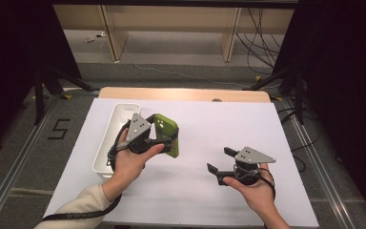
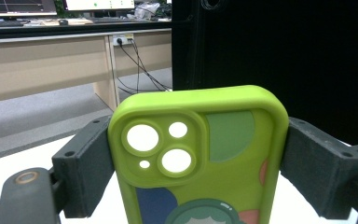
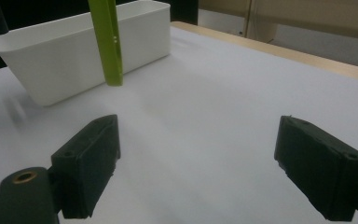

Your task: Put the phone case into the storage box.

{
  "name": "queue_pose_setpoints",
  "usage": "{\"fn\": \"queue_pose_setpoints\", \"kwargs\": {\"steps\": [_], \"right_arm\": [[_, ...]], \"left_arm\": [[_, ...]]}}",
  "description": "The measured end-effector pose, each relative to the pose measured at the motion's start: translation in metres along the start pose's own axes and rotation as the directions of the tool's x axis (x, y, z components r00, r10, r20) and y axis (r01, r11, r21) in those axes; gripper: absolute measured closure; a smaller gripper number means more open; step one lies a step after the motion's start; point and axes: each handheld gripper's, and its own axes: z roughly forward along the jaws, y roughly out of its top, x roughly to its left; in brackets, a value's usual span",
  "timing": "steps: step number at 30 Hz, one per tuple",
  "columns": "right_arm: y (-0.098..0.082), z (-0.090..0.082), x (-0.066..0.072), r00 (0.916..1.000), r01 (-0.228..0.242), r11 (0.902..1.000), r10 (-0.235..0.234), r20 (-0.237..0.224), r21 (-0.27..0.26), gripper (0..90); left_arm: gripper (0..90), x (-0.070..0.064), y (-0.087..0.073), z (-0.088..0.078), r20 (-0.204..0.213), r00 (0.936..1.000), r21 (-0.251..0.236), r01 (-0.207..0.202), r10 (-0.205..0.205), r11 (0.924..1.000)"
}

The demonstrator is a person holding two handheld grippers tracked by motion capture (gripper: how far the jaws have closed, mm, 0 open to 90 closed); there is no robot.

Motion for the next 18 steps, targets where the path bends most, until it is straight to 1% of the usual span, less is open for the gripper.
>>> {"fn": "queue_pose_setpoints", "kwargs": {"steps": [18], "right_arm": [[-0.0045,-0.0057,-0.0017,0.9999,-0.005,1.0,0.005,0.01,-0.001,15.4]], "left_arm": [[15.4,0.0103,-0.0002,-0.0085,-0.033,0.9994,0.0,0.008,-0.008,1.0]]}}
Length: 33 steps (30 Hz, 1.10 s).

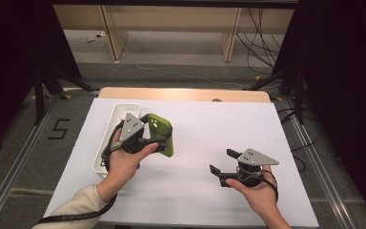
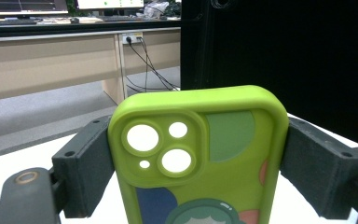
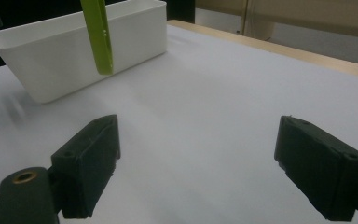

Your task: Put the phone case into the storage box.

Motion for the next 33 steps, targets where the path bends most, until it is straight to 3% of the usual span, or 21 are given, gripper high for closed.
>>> {"fn": "queue_pose_setpoints", "kwargs": {"steps": [33], "right_arm": [[-0.004,-0.007,-0.001,0.9999,-0.01,0.9999,0.011,0.01,-0.003,15.4]], "left_arm": [[15.4,0.017,0.007,-0.011,-0.056,0.9984,-0.016,0.009,-0.01,0.9998]]}}
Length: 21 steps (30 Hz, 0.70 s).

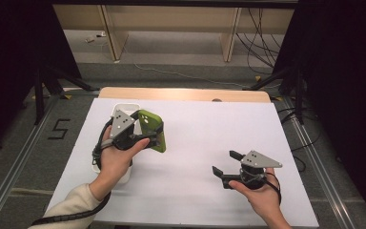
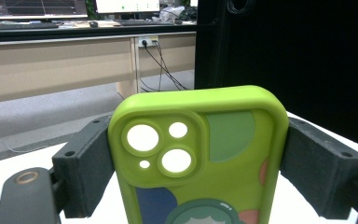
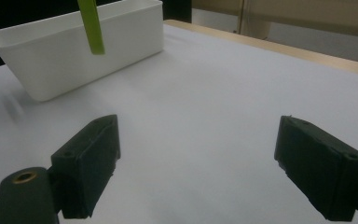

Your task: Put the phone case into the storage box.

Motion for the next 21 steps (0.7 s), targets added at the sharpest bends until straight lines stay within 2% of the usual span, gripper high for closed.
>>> {"fn": "queue_pose_setpoints", "kwargs": {"steps": [21], "right_arm": [[-0.0015,-0.0029,-0.0001,1.0,-0.001,1.0,0.001,0.004,0.003,15.4]], "left_arm": [[15.5,0.0089,0.0045,-0.0027,-0.027,0.9996,-0.005,0.011,-0.011,0.9999]]}}
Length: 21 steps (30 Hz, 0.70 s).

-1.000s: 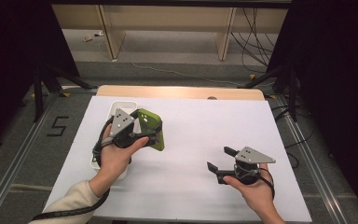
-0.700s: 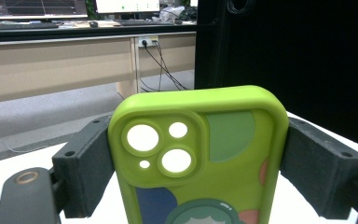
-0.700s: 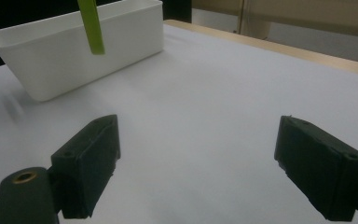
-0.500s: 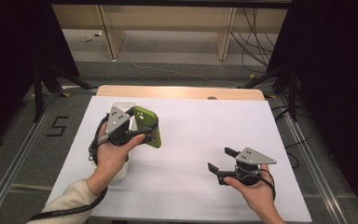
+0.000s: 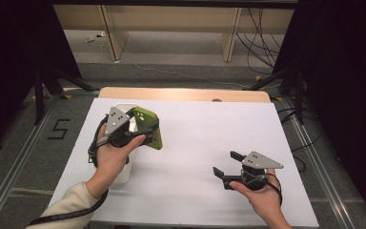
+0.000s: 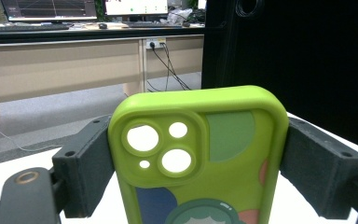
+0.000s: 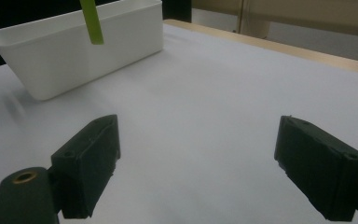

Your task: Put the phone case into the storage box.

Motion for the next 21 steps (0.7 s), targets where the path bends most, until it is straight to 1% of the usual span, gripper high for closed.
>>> {"fn": "queue_pose_setpoints", "kwargs": {"steps": [13,21], "right_arm": [[0.0004,-0.0036,0.0007,0.9999,0.006,0.9999,-0.006,-0.01,-0.014,15.4],[0.0003,-0.0072,-0.0005,0.9999,0.014,0.9997,-0.014,-0.007,-0.022,15.4]], "left_arm": [[15.5,0.0044,0.0016,-0.0013,-0.017,0.9998,-0.002,0.007,-0.007,1.0],[15.5,0.0082,0.003,-0.0027,-0.03,0.9995,-0.005,0.008,-0.008,1.0]]}}
